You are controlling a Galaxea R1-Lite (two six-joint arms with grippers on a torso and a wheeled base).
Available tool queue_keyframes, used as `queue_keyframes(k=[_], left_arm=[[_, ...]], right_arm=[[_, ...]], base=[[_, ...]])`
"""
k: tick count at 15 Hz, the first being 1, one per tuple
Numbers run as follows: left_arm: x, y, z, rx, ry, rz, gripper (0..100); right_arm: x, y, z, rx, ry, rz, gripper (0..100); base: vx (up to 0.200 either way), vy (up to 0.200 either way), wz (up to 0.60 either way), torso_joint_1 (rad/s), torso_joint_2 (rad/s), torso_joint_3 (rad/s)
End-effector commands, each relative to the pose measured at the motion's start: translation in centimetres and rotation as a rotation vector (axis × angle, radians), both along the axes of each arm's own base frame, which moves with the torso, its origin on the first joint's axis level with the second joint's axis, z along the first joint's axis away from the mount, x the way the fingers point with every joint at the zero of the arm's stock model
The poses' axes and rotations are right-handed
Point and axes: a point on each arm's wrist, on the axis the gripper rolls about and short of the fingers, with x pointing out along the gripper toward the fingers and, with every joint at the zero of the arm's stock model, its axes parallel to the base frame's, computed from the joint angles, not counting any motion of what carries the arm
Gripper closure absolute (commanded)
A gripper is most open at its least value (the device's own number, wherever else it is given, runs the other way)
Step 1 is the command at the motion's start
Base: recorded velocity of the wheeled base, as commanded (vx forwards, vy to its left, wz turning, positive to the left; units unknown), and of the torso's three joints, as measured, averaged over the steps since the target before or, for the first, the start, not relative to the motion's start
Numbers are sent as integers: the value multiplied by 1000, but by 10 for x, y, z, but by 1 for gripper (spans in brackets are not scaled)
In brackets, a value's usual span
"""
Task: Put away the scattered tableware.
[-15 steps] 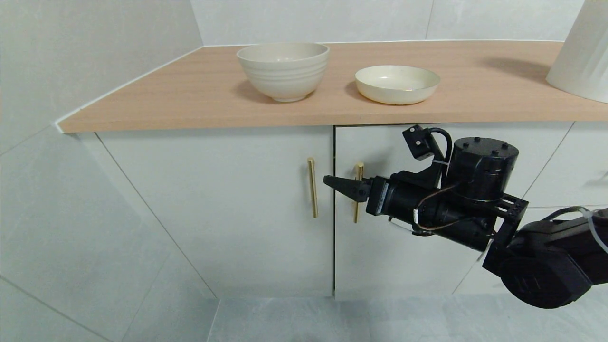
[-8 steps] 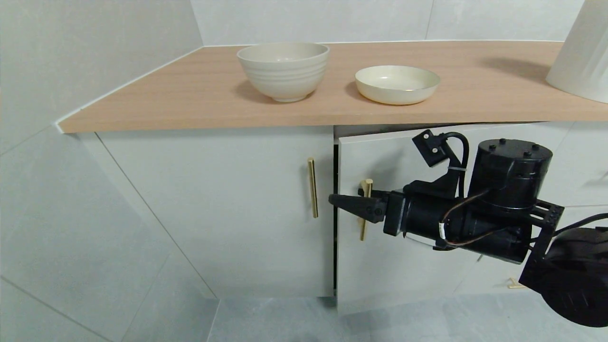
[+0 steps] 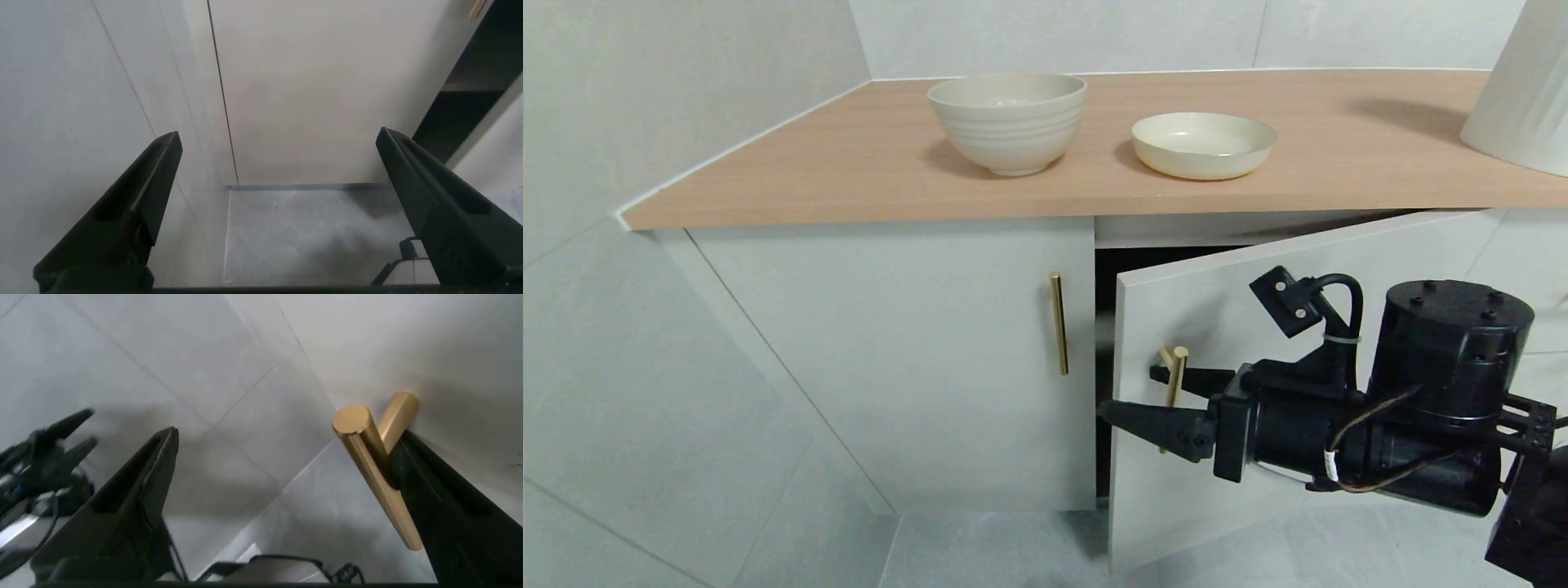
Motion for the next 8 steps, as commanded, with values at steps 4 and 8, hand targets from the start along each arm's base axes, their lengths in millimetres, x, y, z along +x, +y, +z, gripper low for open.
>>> queue_keyframes(k=[4, 8], left_arm=[[0, 0, 0, 0, 0, 0, 0], [0, 0, 0, 1, 2, 0, 0]], right_arm=[[-23, -4, 1, 0, 2, 69, 0], [-44, -15, -7, -22, 27, 104, 0]], base=[[0, 0, 0, 0, 0, 0], [0, 0, 0, 0, 0, 0]])
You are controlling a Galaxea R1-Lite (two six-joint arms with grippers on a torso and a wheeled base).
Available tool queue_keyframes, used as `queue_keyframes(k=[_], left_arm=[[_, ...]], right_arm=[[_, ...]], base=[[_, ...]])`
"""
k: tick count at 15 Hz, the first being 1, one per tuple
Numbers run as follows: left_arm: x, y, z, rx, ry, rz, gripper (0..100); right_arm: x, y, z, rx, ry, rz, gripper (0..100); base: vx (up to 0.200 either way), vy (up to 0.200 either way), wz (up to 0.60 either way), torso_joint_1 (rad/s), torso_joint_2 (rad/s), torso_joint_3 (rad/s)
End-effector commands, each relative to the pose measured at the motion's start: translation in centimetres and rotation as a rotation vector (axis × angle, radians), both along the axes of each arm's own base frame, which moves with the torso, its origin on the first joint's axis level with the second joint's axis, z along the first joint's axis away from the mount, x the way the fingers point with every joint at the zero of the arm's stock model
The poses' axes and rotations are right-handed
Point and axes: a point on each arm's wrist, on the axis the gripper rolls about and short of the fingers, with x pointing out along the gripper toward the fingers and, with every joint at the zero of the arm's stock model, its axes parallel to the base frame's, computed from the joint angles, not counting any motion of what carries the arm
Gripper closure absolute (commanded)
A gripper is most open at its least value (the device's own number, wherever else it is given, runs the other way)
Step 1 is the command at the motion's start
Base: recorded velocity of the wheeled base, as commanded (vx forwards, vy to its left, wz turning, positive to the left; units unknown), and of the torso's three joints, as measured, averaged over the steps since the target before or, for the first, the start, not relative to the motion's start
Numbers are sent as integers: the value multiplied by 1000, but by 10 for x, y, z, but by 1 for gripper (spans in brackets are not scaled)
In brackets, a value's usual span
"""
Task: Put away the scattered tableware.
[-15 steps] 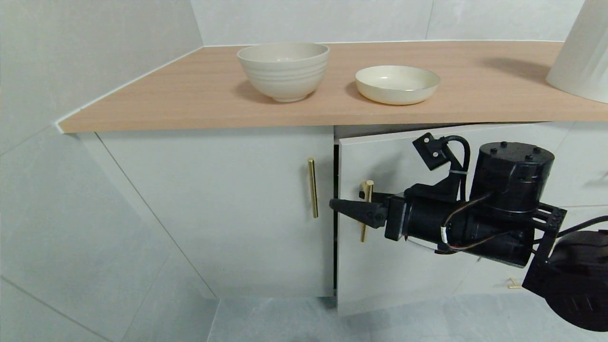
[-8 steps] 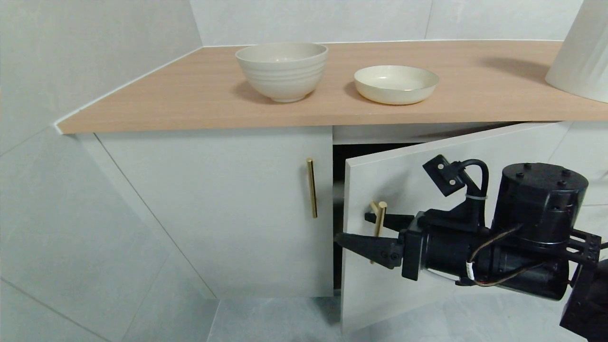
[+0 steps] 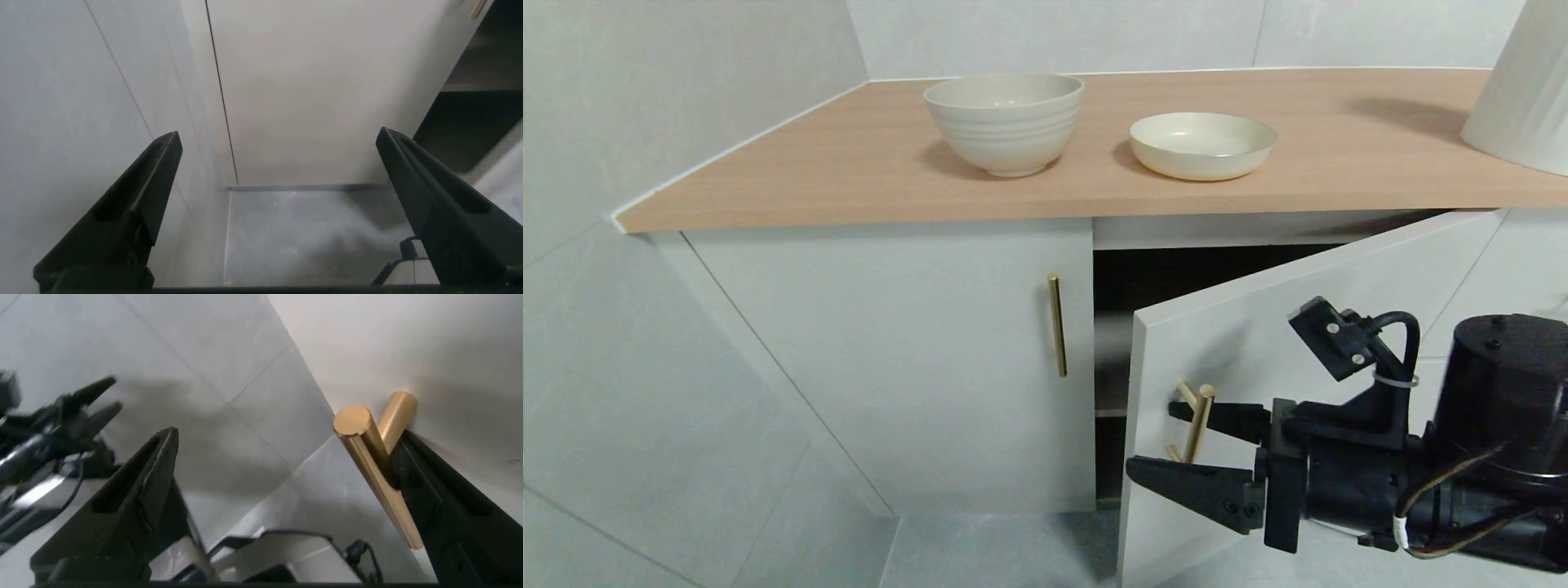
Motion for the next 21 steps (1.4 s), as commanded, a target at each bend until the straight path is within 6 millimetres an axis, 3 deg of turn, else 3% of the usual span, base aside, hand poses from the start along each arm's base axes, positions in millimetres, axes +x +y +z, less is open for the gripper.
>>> queue_keyframes(k=[1, 3, 5, 8, 11, 12, 15, 17, 21], left_arm=[[0, 0, 0, 1, 2, 0, 0], [0, 0, 0, 1, -3, 2, 0], [-13, 0, 40, -8, -130, -20, 0], [-17, -1, 104, -9, -77, -129, 0], [25, -6, 177, -16, 2, -306, 0], [46, -8, 188, -25, 58, -390, 0], [93, -18, 183, -142, 257, -633, 0], [122, -44, 177, -332, 403, -807, 0], [193, -102, 130, -364, 485, -954, 0]], right_arm=[[-12, -5, 1, 5, 5, 43, 0], [-15, -6, 1, 7, 3, 54, 0], [-19, -10, 4, 17, -3, 57, 0], [-20, -11, 2, 11, 0, 58, 0], [-23, -14, 3, 15, -4, 57, 0], [-25, -16, 3, 18, -6, 57, 0], [-26, -18, -1, 5, 6, 58, 0], [-27, -19, -5, -7, 17, 60, 0], [-29, -17, -4, -4, 14, 69, 0]], base=[[0, 0, 0, 0, 0, 0], [0, 0, 0, 0, 0, 0], [0, 0, 0, 0, 0, 0], [0, 0, 0, 0, 0, 0], [0, 0, 0, 0, 0, 0], [0, 0, 0, 0, 0, 0], [0, 0, 0, 0, 0, 0], [0, 0, 0, 0, 0, 0], [0, 0, 0, 0, 0, 0]])
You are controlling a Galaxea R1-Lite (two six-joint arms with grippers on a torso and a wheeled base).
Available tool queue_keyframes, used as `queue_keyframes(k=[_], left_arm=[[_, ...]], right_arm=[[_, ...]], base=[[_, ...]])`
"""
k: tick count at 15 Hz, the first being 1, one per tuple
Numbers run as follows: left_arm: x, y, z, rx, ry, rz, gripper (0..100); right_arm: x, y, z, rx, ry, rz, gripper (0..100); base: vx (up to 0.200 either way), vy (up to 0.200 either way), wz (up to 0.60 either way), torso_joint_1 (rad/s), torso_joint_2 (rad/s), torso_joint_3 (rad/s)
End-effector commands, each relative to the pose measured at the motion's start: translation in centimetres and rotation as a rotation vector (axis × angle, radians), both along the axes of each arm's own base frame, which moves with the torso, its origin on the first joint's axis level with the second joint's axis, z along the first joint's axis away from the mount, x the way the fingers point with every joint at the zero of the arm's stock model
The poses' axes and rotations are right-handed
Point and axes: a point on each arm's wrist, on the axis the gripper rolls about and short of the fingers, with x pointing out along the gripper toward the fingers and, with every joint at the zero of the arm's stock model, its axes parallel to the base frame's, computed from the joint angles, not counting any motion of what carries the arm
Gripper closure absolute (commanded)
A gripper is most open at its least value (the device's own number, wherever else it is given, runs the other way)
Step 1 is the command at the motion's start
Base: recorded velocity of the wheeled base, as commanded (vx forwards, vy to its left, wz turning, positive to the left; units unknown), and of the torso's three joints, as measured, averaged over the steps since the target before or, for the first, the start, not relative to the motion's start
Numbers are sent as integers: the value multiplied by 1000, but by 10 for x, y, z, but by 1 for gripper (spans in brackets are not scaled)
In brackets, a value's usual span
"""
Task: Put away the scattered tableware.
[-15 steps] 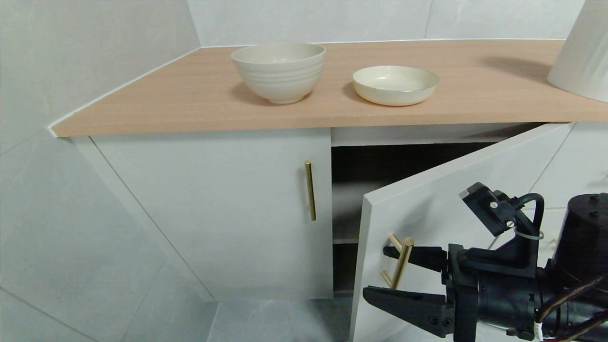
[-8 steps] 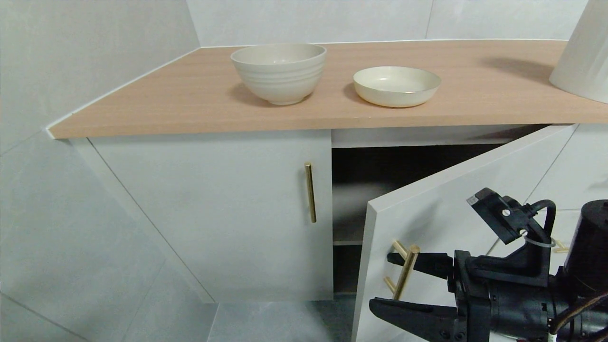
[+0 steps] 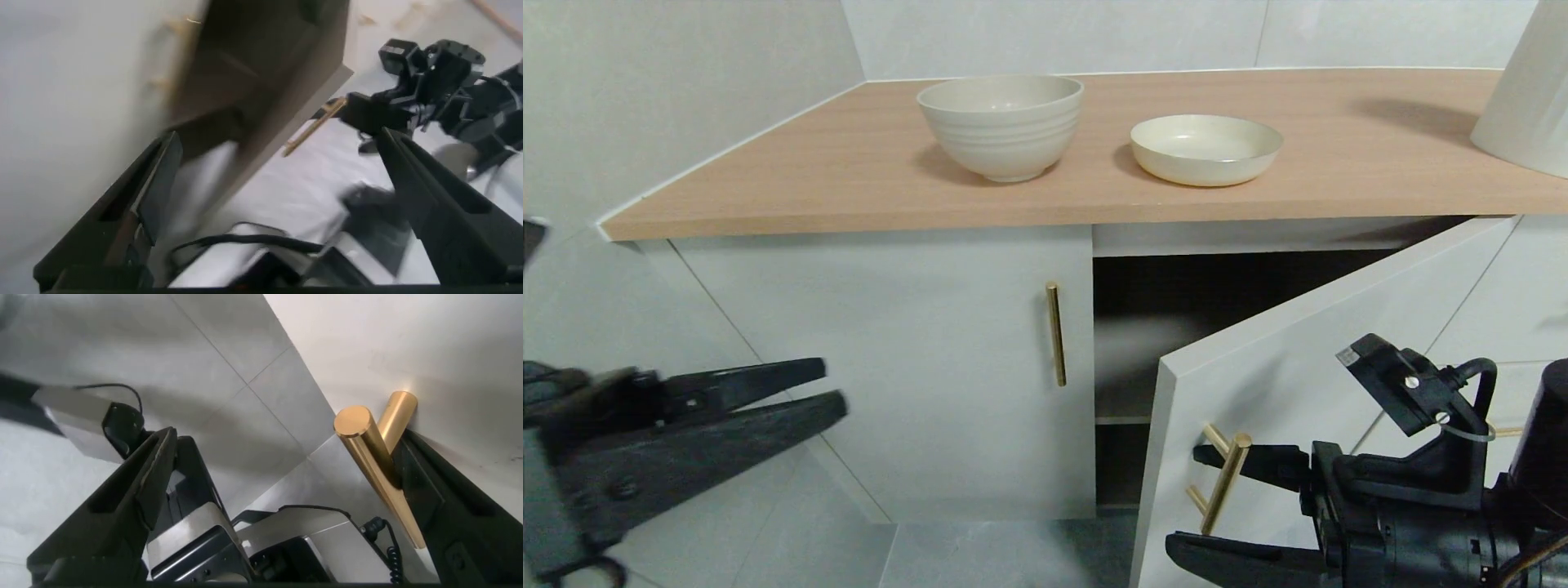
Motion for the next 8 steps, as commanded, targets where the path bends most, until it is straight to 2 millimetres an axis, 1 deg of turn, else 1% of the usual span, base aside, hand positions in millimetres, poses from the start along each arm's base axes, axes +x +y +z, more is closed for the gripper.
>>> queue_keyframes(k=[1, 2, 6, 8], left_arm=[[59, -50, -55, 47, 175, -111, 0], [64, -57, -62, 48, 174, -129, 0], [74, -65, -86, 72, 214, -137, 0], [80, -72, -93, 77, 223, -145, 0]], right_arm=[[0, 1, -1, -4, 1, -2, 0], [0, 1, 0, -2, -1, -3, 0], [0, 1, 0, 0, -3, -3, 0], [0, 1, -1, -3, 0, -3, 0]], base=[[0, 0, 0, 0, 0, 0], [0, 0, 0, 0, 0, 0], [0, 0, 0, 0, 0, 0], [0, 0, 0, 0, 0, 0]])
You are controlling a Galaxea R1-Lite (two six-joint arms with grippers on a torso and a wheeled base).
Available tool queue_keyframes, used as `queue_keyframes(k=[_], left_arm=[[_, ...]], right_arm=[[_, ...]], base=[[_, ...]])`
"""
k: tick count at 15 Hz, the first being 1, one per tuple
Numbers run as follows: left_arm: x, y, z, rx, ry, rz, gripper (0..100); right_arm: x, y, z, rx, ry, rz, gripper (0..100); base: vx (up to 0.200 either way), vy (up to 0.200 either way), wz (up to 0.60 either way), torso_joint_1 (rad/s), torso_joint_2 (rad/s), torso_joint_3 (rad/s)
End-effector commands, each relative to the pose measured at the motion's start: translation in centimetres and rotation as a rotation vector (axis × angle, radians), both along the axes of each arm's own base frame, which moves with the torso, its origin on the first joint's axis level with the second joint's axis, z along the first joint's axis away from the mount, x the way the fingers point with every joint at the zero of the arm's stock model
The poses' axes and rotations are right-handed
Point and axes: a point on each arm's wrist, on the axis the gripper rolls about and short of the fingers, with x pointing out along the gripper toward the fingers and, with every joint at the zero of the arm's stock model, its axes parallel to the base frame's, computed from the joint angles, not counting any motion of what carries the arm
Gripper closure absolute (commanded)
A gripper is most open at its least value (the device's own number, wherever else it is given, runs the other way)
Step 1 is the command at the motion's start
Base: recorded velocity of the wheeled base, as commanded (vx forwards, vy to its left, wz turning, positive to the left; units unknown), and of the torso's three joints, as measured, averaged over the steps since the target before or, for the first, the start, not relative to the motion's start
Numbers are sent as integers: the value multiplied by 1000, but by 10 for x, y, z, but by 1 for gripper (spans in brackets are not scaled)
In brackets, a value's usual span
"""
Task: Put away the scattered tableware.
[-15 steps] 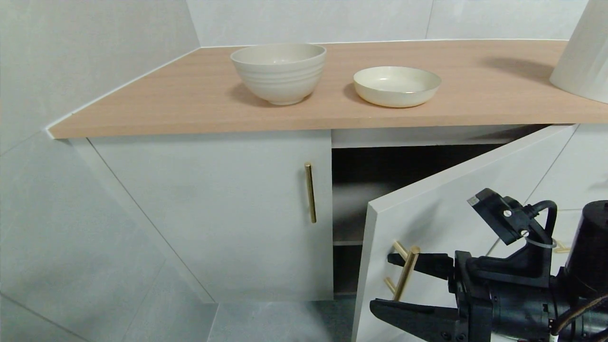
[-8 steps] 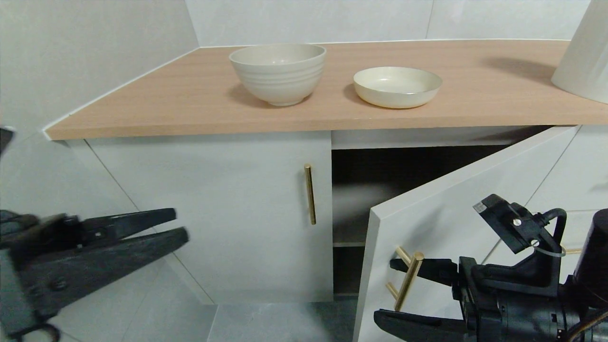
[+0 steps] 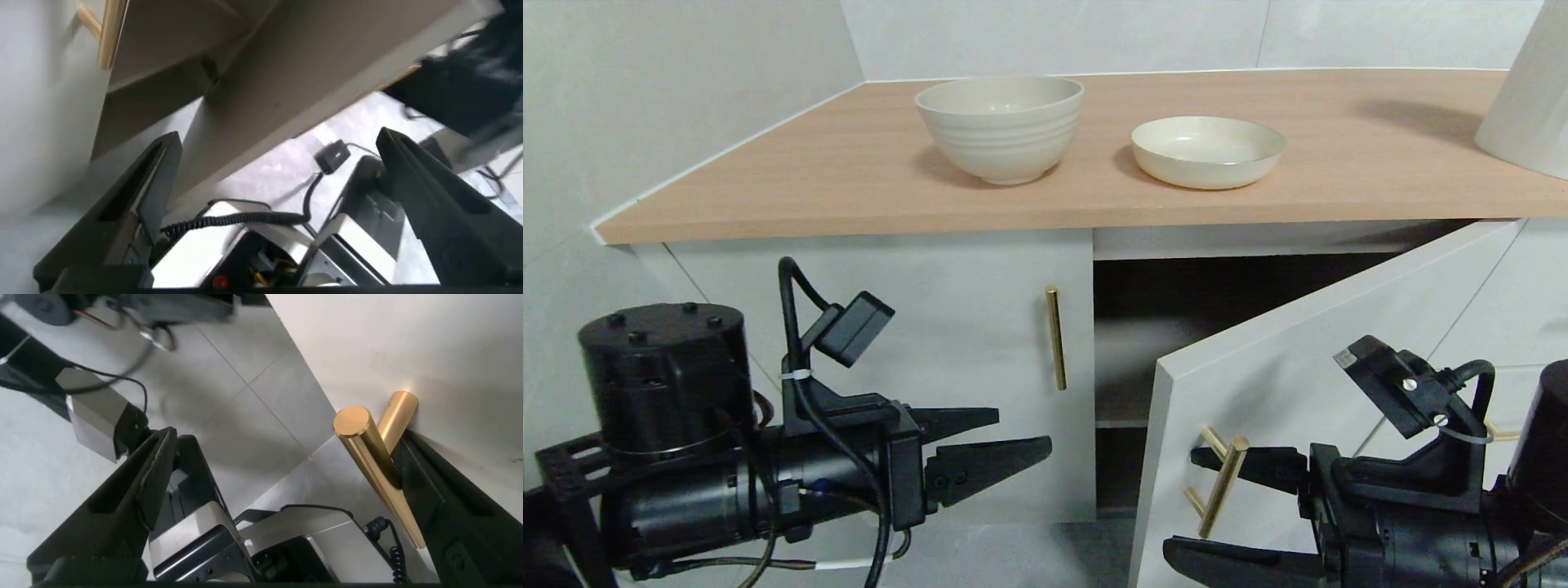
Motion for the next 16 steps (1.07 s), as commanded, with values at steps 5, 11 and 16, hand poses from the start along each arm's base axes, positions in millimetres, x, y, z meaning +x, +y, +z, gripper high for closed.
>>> queue_keyframes(k=[5, 11, 16], left_arm=[[17, -31, -28, 36, 9, 15, 0], [23, -58, -21, -54, -124, -24, 100], [51, -91, -65, -105, -187, -53, 100]], right_arm=[[1, 1, -2, -8, 5, -1, 0], [2, 2, -4, -14, 11, -1, 0], [2, 2, -5, -18, 14, -4, 0]], base=[[0, 0, 0, 0, 0, 0], [0, 0, 0, 0, 0, 0], [0, 0, 0, 0, 0, 0]])
